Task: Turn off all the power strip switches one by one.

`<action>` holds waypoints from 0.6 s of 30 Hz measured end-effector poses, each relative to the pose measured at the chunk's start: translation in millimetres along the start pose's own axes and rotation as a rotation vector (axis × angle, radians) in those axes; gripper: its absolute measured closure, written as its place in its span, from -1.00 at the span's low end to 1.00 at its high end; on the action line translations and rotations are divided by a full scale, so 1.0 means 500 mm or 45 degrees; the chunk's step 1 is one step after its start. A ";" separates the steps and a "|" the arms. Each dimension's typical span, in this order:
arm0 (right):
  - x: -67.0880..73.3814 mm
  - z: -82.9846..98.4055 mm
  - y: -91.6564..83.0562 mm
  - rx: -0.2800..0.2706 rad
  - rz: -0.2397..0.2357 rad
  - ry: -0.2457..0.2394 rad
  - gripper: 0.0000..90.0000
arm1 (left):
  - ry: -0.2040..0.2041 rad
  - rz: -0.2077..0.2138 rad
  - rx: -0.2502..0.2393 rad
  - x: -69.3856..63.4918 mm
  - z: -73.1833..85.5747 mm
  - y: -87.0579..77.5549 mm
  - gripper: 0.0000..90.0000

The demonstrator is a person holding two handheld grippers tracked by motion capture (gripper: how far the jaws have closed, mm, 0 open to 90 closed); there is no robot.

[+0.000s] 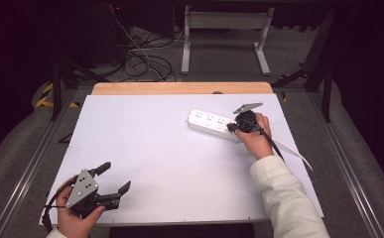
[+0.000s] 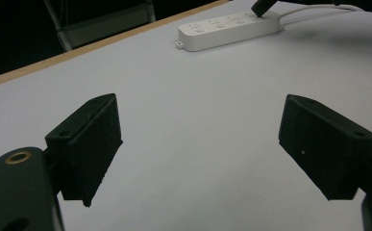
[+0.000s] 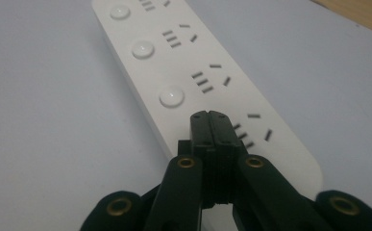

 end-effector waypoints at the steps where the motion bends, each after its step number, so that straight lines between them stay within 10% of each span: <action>1: -0.001 -0.002 -0.002 -0.005 0.021 -0.014 1.00 | 0.000 -0.001 0.001 0.001 0.000 0.001 -0.65; 4: 0.003 -0.029 -0.019 -0.139 -0.028 0.033 1.00 | -0.003 -0.003 0.002 0.003 0.000 0.002 -0.65; 18: 0.049 -0.064 -0.006 -0.202 -0.092 -0.046 1.00 | -0.004 -0.001 0.007 0.002 0.002 0.004 -0.65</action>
Point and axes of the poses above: each handheld gripper's, and its own axes: y roughly forward along the jaws, z roughly out of its underside, x roughly to its left, the point moved 8 cm from there along y, roughly forward along the jaws, and after that the axes turned 4 degrees about z, right-handed, at the moved point
